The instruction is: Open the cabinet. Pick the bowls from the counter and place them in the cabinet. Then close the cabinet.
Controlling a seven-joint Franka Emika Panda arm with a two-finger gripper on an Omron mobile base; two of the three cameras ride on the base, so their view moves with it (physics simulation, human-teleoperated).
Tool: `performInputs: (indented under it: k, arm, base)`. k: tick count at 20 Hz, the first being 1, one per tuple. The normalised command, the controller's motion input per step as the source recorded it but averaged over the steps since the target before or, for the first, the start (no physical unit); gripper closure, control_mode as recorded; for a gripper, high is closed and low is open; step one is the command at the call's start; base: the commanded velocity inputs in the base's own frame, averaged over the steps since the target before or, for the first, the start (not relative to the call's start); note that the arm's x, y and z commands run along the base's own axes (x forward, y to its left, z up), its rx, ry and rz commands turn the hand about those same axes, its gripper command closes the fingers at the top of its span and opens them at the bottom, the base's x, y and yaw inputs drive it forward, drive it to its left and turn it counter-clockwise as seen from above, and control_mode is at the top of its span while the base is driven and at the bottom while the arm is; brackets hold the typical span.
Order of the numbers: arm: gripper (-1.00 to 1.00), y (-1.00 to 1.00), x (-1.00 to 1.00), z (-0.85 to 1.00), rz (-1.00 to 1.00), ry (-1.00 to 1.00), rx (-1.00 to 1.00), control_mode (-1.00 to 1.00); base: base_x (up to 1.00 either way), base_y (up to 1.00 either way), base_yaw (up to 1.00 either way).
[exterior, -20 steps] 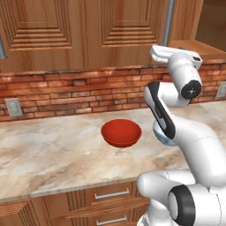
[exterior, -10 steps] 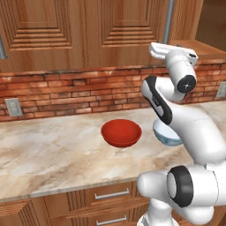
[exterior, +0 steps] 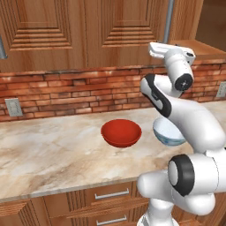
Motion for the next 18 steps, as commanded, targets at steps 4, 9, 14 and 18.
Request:
performInputs:
  k: [4,9,14,18]
  arm:
    - [1.00,0.00,0.05,-0.01,0.00,-0.08,-0.05,-1.00]
    - [1.00,-0.07,0.02,0.00,0.00,-0.11,0.00,-1.00]
    - [1.00,-0.12,0.48,-0.01,0.01,-0.01,0.00,-1.00]
    - [1.00,0.22,0.79,-0.16,0.11,0.01,-0.12,-1.00]
  base:
    - [0.00,0.00,0.00]
    - [0.00,0.00,0.00]
    - [0.00,0.00,0.00]
    - [0.00,0.00,0.00]
